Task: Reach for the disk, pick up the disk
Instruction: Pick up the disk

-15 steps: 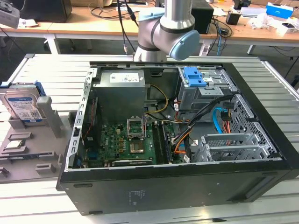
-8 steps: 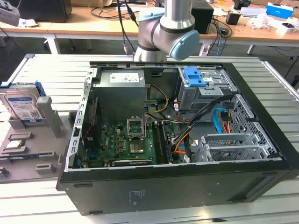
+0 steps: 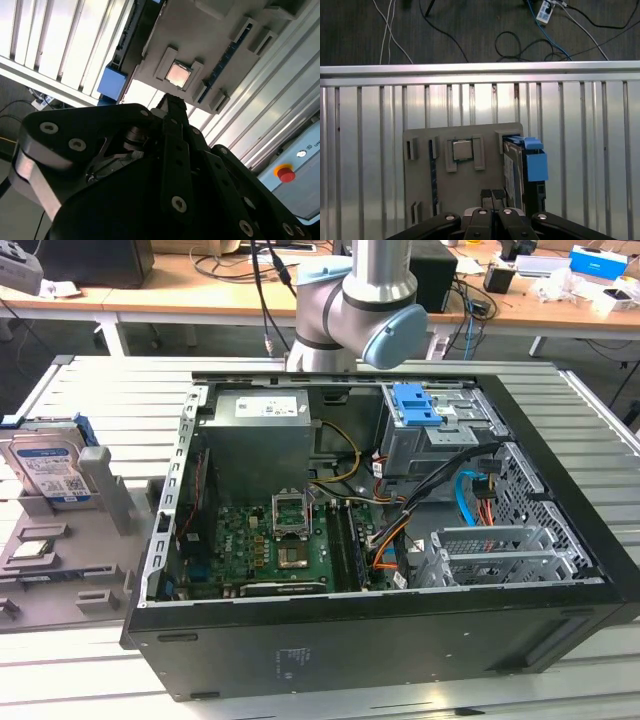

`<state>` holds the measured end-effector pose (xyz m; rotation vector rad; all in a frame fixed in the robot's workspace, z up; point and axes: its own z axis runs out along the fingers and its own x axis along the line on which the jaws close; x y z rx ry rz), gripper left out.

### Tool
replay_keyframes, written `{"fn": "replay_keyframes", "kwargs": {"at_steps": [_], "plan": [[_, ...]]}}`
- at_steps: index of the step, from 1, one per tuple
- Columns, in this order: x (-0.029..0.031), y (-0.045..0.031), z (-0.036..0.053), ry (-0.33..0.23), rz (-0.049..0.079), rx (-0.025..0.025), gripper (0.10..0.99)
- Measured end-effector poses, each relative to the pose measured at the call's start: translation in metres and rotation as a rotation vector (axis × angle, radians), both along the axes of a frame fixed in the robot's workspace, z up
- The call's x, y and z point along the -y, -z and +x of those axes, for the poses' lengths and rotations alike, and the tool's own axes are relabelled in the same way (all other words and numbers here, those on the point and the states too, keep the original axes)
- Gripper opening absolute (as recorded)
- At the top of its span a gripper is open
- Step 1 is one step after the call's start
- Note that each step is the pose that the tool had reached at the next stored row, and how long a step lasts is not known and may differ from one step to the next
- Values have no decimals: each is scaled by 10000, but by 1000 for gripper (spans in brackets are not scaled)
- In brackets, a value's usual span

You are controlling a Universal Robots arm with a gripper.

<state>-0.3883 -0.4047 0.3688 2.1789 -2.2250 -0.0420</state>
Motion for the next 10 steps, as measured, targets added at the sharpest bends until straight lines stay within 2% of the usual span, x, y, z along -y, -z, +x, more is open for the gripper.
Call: {"fn": "replay_keyframes", "kwargs": {"at_steps": [6,9,10], "plan": [[0,0,0,-4,1,0,114],[0,0,0,-6,0,0,294],[0,0,0,-6,1,1,294]]}}
